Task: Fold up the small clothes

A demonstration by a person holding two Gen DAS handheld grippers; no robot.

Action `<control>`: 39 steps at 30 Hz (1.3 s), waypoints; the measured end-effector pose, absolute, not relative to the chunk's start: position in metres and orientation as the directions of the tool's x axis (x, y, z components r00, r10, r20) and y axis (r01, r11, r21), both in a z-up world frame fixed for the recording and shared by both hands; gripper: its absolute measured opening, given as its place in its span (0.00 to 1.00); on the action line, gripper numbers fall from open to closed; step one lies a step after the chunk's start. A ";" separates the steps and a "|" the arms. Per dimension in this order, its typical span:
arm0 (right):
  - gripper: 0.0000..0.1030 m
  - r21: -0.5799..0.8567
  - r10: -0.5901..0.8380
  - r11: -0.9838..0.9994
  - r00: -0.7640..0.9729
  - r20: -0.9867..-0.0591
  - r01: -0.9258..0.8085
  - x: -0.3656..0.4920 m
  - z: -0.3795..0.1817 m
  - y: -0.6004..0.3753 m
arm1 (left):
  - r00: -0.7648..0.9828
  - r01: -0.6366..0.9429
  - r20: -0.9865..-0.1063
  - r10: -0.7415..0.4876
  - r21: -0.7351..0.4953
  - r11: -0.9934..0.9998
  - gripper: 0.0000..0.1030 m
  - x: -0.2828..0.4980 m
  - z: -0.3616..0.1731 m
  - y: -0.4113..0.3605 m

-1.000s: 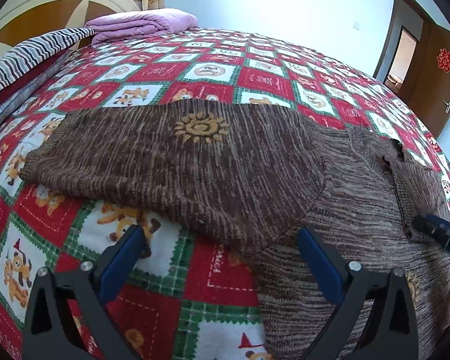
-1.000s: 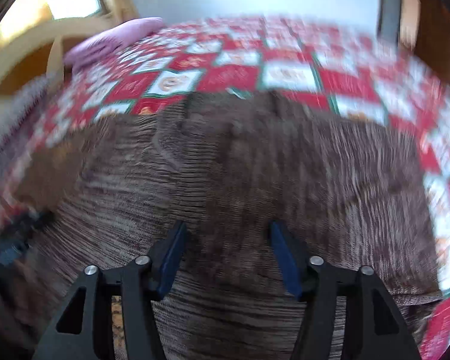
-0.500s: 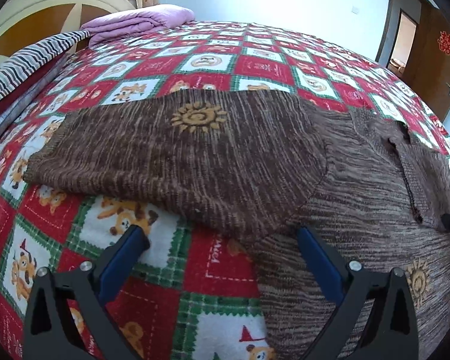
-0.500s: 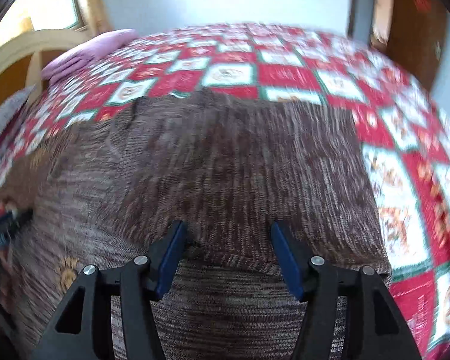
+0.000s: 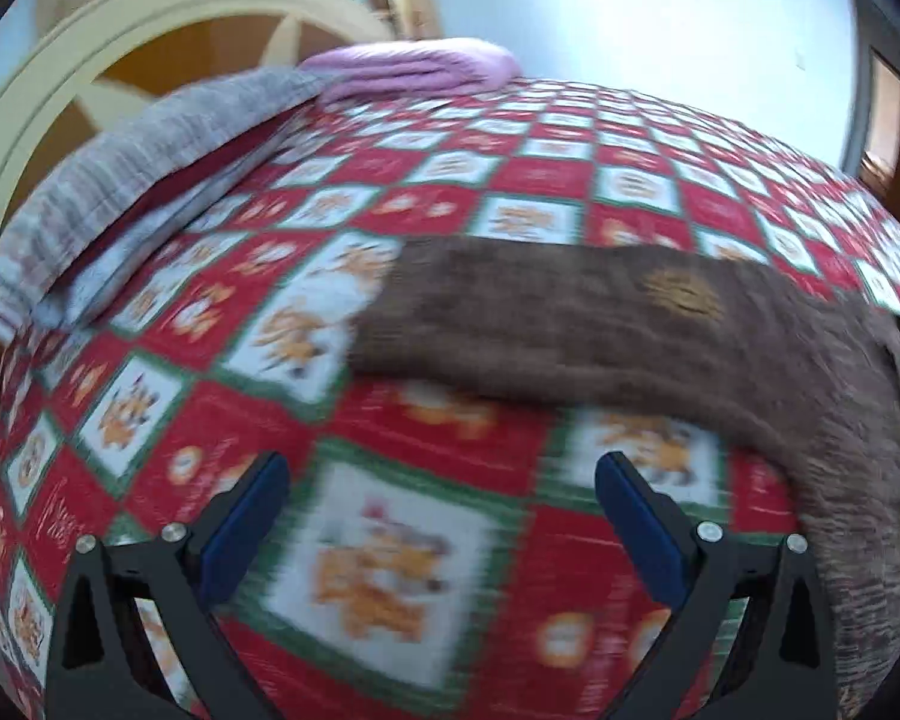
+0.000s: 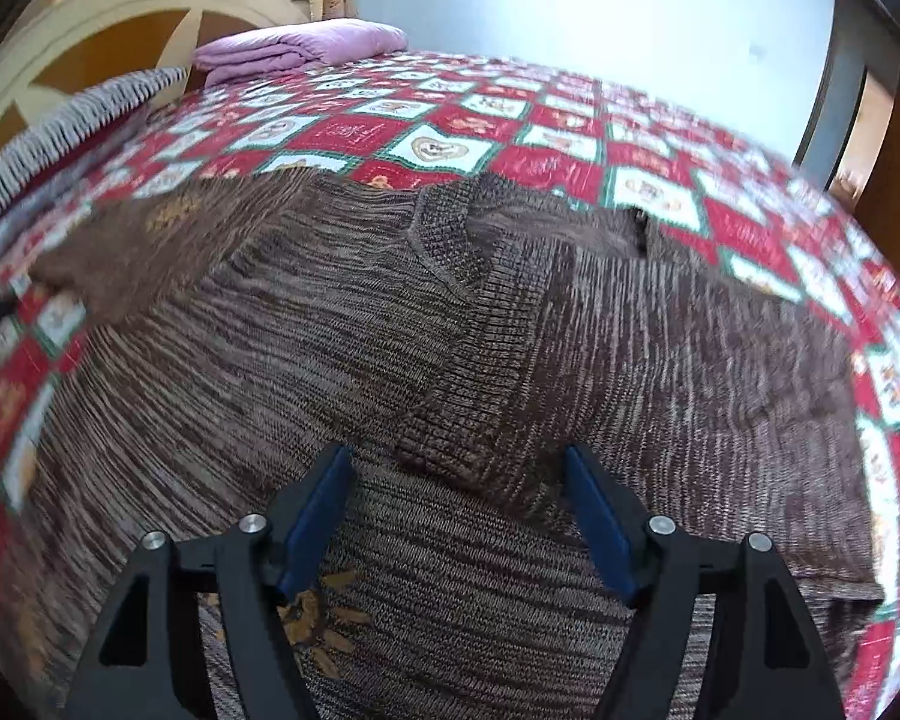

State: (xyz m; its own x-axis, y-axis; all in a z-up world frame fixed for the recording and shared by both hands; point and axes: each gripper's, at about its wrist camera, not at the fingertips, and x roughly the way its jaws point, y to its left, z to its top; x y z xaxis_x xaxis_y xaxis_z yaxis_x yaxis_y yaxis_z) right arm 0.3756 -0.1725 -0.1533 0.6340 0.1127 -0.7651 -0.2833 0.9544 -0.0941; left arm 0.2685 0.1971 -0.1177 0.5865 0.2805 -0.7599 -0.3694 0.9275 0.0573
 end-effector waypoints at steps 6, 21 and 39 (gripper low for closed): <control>0.76 -0.076 0.123 0.958 0.639 -0.759 -0.275 0.378 -0.154 -0.174 | 0.601 -0.460 -0.793 0.101 -0.240 0.855 0.99 0.260 -0.117 0.242; 0.76 -0.071 0.129 0.960 0.656 -0.744 -0.269 0.367 -0.153 -0.181 | 0.659 -0.497 -0.752 -0.017 -0.453 0.740 0.69 0.323 -0.146 0.260; 0.77 0.048 0.206 0.969 0.680 -0.704 -0.244 0.354 -0.116 -0.216 | 0.685 -0.444 -0.726 0.061 -0.349 0.826 0.08 0.324 -0.104 0.248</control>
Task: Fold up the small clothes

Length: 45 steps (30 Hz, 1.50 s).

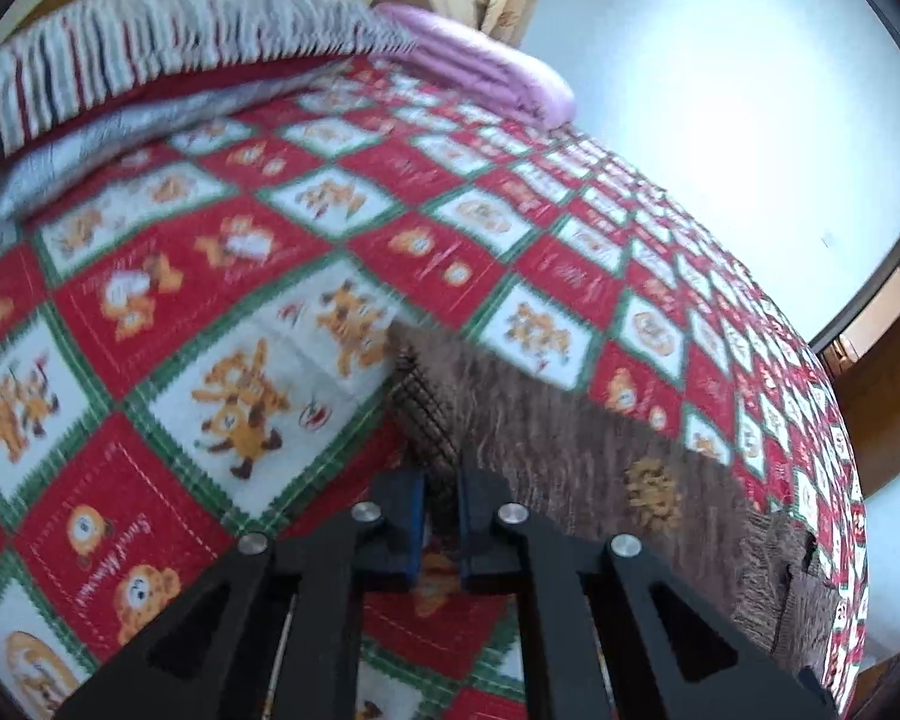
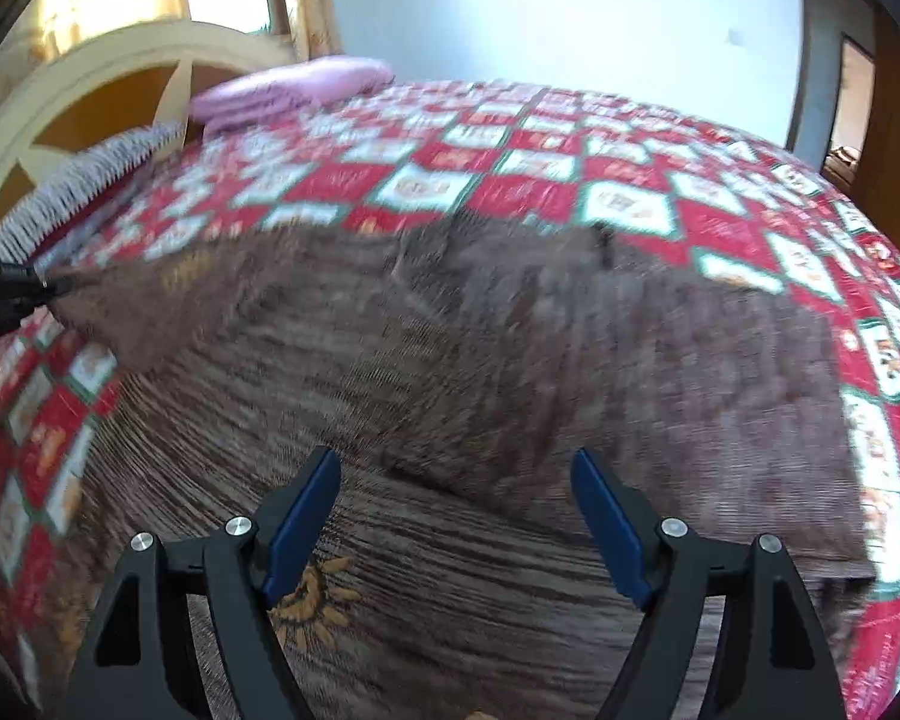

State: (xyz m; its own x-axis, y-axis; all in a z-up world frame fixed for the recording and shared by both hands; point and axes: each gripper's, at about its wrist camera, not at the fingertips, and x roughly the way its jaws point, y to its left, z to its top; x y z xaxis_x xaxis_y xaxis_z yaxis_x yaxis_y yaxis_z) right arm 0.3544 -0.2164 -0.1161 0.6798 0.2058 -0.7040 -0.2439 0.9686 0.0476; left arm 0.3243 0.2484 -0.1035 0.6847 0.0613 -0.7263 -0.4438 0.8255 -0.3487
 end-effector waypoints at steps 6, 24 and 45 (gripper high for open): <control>0.77 0.054 0.188 0.978 0.735 -0.651 -0.202 0.333 -0.081 -0.262 | 0.729 -0.377 -0.682 0.058 -0.329 0.866 0.08 0.329 -0.064 0.227; 0.78 0.077 0.086 0.996 0.788 -0.609 -0.049 0.272 -0.096 -0.361 | 0.844 -0.115 -0.536 -0.008 -0.195 0.974 0.08 0.343 0.020 0.023; 0.77 0.159 0.065 0.986 0.756 -0.652 0.052 0.271 -0.133 -0.392 | 0.816 -0.084 -0.502 0.287 0.388 0.918 0.84 0.317 -0.088 -0.040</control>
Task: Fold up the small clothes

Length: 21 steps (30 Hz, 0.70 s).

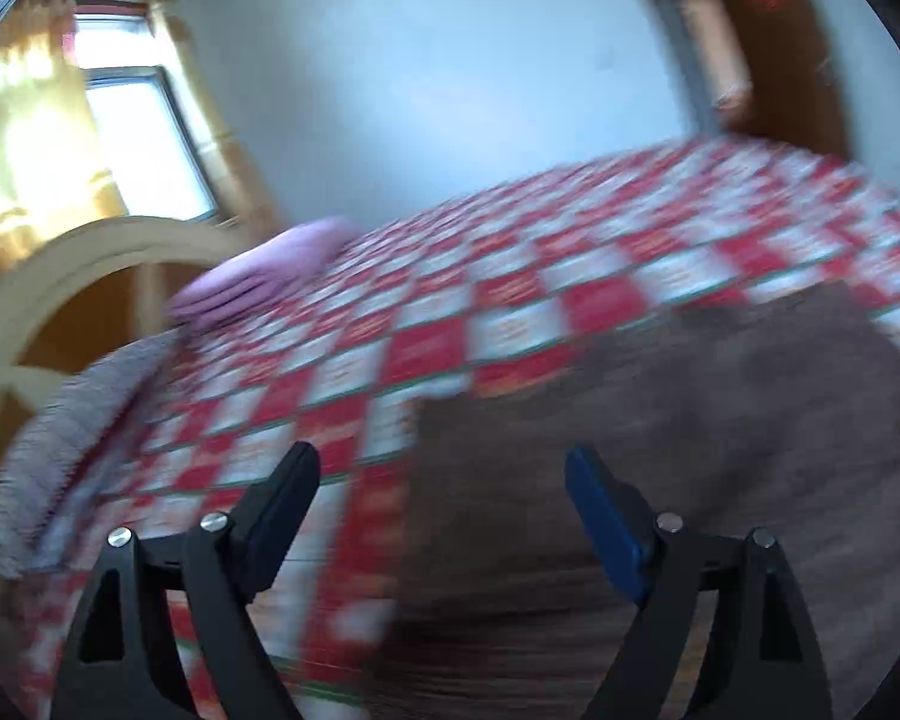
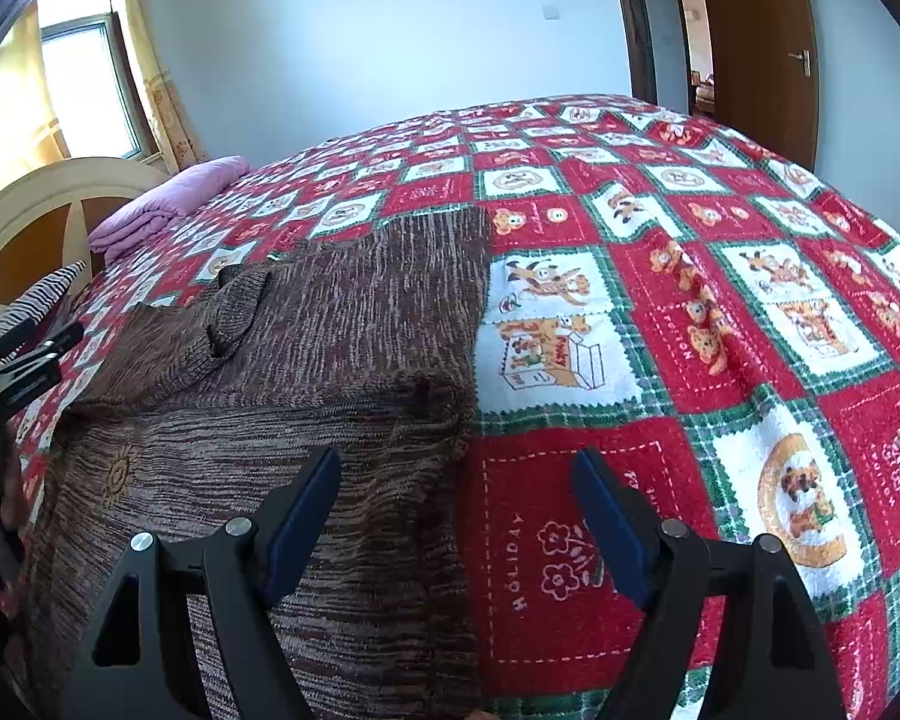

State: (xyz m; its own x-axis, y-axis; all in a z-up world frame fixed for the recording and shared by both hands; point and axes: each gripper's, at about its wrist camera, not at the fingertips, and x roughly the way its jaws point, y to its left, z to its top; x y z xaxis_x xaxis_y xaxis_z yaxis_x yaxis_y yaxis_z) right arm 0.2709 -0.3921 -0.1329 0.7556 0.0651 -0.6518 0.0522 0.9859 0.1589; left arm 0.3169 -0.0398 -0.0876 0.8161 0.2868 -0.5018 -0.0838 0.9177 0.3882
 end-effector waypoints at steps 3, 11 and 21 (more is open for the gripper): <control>0.77 0.165 0.098 0.986 0.764 -0.637 0.011 0.272 -0.116 -0.378 | 0.700 -0.094 -0.614 0.366 0.428 0.899 0.83 0.350 -0.117 0.000; 0.65 0.219 0.310 0.951 0.704 -0.639 -0.219 0.338 -0.075 -0.281 | 0.701 -0.007 -0.649 0.297 0.410 0.912 0.82 0.320 -0.138 0.002; 0.38 0.058 0.241 0.942 0.549 -0.800 -0.329 0.353 -0.150 -0.215 | 0.670 -0.037 -0.722 0.173 0.200 0.979 0.95 0.322 -0.143 0.035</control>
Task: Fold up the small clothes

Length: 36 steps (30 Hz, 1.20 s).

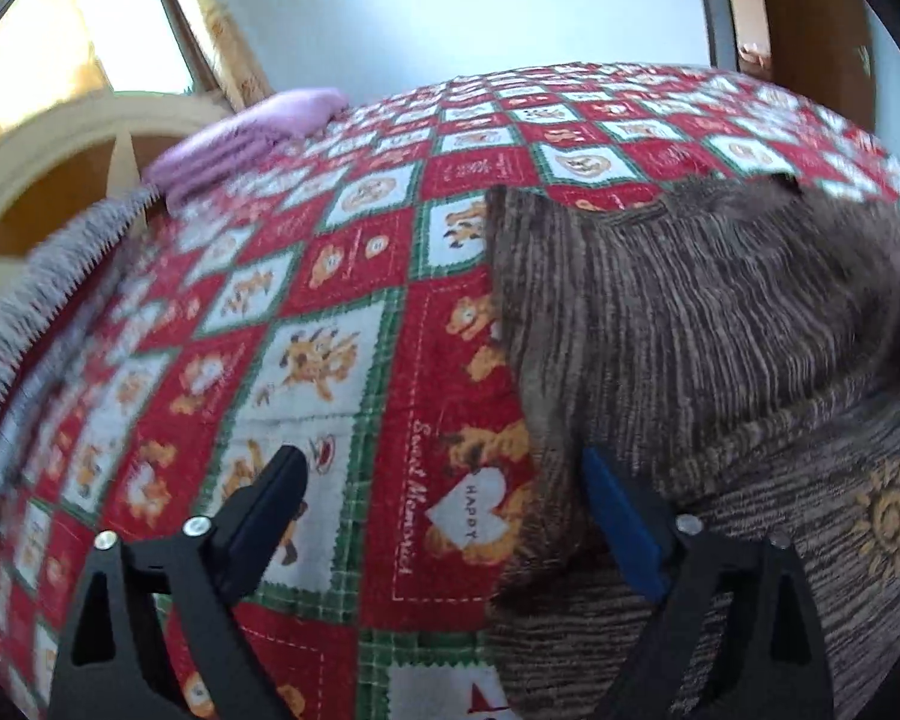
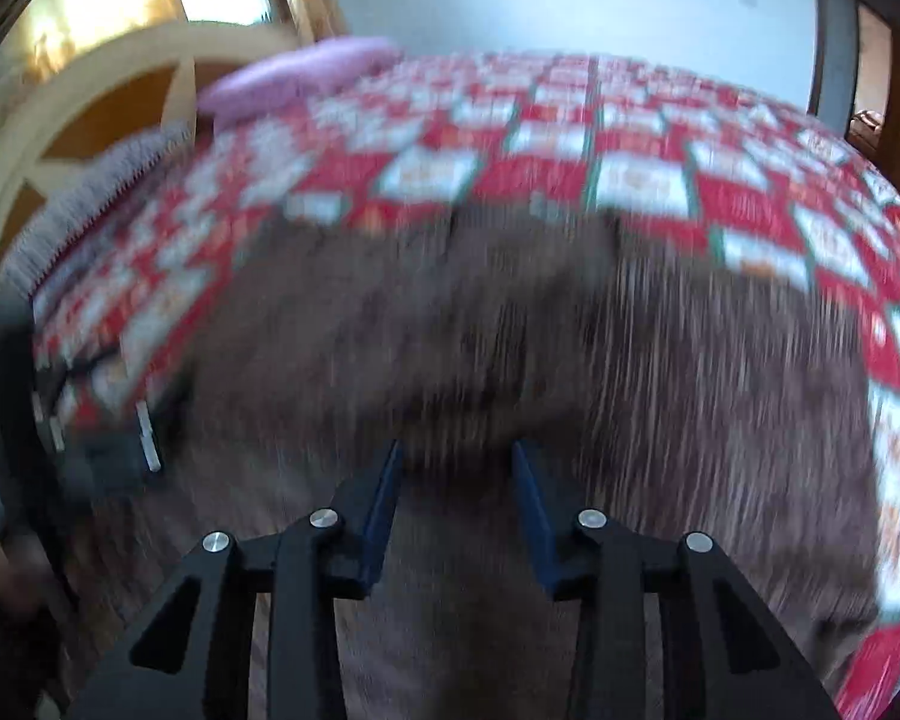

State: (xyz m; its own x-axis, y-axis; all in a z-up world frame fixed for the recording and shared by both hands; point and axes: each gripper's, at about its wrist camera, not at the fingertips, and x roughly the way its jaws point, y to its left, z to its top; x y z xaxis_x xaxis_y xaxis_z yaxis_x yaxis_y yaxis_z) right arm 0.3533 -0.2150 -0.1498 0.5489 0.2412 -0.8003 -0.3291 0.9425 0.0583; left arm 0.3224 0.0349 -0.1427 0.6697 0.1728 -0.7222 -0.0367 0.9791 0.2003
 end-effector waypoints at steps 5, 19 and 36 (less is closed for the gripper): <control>0.38 0.046 0.259 0.930 0.563 -0.785 -0.365 0.327 -0.133 -0.225 | 0.665 -0.039 -0.746 0.040 0.019 0.999 0.96 0.321 -0.143 0.056; 0.39 0.109 0.317 0.918 0.541 -0.779 -0.382 0.359 -0.143 -0.200 | 0.677 -0.100 -0.735 -0.037 -0.141 0.985 0.96 0.316 -0.142 0.082; 0.40 -0.119 -0.178 0.983 0.600 -0.780 0.137 0.405 -0.138 -0.371 | 0.644 -0.125 -0.676 0.358 0.369 0.921 1.00 0.395 -0.142 0.031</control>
State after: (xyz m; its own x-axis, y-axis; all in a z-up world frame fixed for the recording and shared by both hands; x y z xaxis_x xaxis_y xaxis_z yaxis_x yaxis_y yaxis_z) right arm 0.4051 -0.3714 -0.1384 0.6004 -0.1777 -0.7797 0.1370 0.9834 -0.1186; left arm 0.3950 0.0311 -0.1424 0.6439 0.3578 -0.6763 -0.1246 0.9211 0.3688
